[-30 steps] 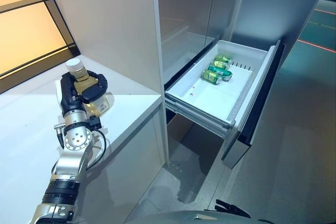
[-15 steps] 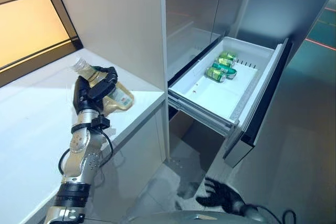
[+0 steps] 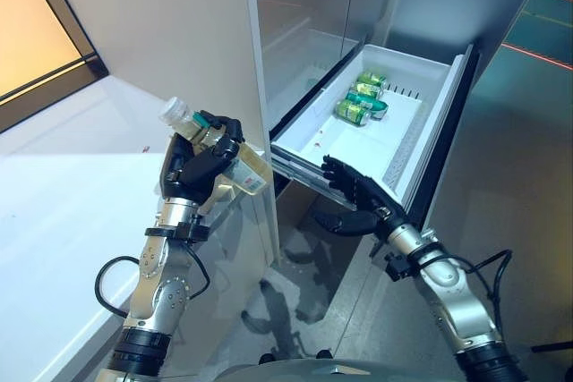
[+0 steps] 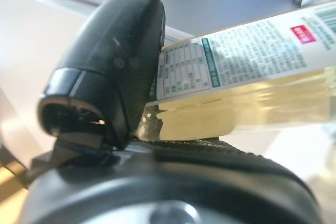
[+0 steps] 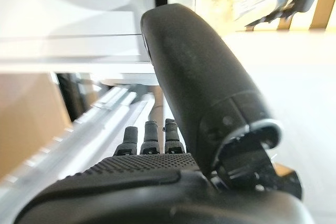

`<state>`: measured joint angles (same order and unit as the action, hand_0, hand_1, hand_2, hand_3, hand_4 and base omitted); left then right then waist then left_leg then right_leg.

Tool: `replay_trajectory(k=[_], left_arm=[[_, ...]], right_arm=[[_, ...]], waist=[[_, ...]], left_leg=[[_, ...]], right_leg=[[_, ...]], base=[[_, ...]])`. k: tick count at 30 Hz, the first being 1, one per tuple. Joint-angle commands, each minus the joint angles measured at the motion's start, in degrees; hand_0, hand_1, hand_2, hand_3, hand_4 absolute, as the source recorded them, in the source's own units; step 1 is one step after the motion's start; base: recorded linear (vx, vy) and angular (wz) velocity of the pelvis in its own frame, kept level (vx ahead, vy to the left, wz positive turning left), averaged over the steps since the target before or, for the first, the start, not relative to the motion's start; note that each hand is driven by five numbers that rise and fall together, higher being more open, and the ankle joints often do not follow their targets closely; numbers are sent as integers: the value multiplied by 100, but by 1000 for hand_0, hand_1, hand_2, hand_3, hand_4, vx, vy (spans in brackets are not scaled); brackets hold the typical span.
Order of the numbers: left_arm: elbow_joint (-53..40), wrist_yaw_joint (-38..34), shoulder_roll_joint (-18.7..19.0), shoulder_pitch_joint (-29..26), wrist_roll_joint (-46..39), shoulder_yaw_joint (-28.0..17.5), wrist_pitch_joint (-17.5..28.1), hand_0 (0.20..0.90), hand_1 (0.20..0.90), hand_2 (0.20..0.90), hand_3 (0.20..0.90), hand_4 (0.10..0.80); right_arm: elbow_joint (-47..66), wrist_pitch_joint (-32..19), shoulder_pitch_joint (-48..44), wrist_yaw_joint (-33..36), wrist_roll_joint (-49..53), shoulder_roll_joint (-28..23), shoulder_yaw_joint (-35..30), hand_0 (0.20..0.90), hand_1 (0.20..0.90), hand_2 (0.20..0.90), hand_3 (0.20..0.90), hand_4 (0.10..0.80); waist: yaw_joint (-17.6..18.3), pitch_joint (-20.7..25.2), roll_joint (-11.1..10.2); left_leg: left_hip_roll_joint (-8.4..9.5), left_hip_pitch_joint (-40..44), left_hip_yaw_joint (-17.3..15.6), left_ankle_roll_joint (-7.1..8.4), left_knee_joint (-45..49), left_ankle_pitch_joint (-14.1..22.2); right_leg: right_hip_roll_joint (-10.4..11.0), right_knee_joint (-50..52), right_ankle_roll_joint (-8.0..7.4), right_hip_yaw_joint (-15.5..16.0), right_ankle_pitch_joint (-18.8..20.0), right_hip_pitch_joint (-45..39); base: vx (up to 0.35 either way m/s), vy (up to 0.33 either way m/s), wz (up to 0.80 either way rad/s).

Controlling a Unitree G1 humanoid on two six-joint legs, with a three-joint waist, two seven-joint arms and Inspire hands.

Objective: Put drinks into fridge and close the fridge

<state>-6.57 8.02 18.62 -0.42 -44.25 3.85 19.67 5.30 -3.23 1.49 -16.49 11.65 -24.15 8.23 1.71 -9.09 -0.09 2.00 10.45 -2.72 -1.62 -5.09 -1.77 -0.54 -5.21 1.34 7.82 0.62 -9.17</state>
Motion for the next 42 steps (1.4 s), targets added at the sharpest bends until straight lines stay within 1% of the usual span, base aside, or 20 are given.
replay_trajectory(k=[1,3,9,14,17,23,28,30,36,38,42], left_arm=[[-1060,182,211,-1013,449,-148,1191,300,300,300,200,100],[-1102,201,238,-1072,547,-80,1247,300,300,300,200,100],[-1190,66,294,-1383,1072,285,1428,300,300,300,200,100],[-1161,55,322,-1594,1170,556,1454,300,300,300,200,100],[-1181,86,312,-1732,1194,771,1386,300,300,300,200,100],[-1263,269,256,-1786,1278,1015,1148,300,300,300,200,100],[-1277,431,215,-1752,1334,1121,1115,300,300,300,200,100],[-1284,469,243,-1748,1378,1192,1115,300,300,300,200,100],[-1246,250,329,-1798,1774,1297,1188,300,300,300,200,100],[-1214,91,420,-1824,2015,1312,1269,300,300,300,200,100],[-1133,-129,557,-1857,2307,1343,1376,300,300,300,200,100]], right_arm=[[888,-251,-867,-249,175,-118,-157,900,900,900,900,800],[1008,-134,-965,-421,284,-173,-144,900,900,900,900,800],[1277,584,-1310,-956,852,-276,160,900,900,900,900,800],[1317,617,-1559,-1025,954,-312,366,900,900,900,900,800],[1347,602,-1730,-890,931,-308,495,900,900,900,900,800],[1467,599,-1830,-679,1000,-271,559,900,900,900,900,800],[1502,730,-1835,-555,1131,-250,555,900,900,900,900,800],[1452,750,-1821,-512,1331,-249,577,900,900,900,900,800],[1411,993,-1895,-592,1872,-226,629,900,900,900,900,800],[1407,1137,-1931,-673,2148,-250,653,900,900,900,900,800],[1408,1180,-1935,-803,2250,-302,689,900,900,900,900,800]], waist=[[21,413,0],[24,431,-11],[19,464,-72],[19,470,-103],[31,468,-111],[48,448,-115],[59,431,-120],[59,430,-119],[43,424,-132],[27,423,-140],[23,439,-152]], left_leg=[[-23,12,-240,36,9,413],[-22,12,-249,35,9,413],[-10,-1,-261,38,9,401],[-4,2,-260,37,9,403],[1,0,-270,32,9,401],[4,-2,-285,18,9,404],[5,-2,-306,10,9,405],[1,1,-319,12,9,404],[5,-5,-309,17,9,401],[11,-18,-296,22,9,394],[18,-26,-288,21,9,396]], right_leg=[[130,271,-431,-38,-231,4],[126,278,-430,-55,-226,14],[109,270,-426,-82,-199,21],[105,279,-429,-84,-188,25],[96,293,-435,-107,-180,44],[80,305,-439,-153,-168,68],[74,298,-438,-167,-153,72],[70,301,-437,-160,-149,73],[69,291,-435,-138,-144,67],[69,283,-434,-123,-141,68],[72,278,-437,-106,-138,76]], base=[[-12,1,-5],[0,0,0],[0,0,0],[0,0,0],[0,0,0],[0,0,0],[-1,0,-1],[-2,-2,-2],[0,0,0],[0,0,0],[0,0,0]])
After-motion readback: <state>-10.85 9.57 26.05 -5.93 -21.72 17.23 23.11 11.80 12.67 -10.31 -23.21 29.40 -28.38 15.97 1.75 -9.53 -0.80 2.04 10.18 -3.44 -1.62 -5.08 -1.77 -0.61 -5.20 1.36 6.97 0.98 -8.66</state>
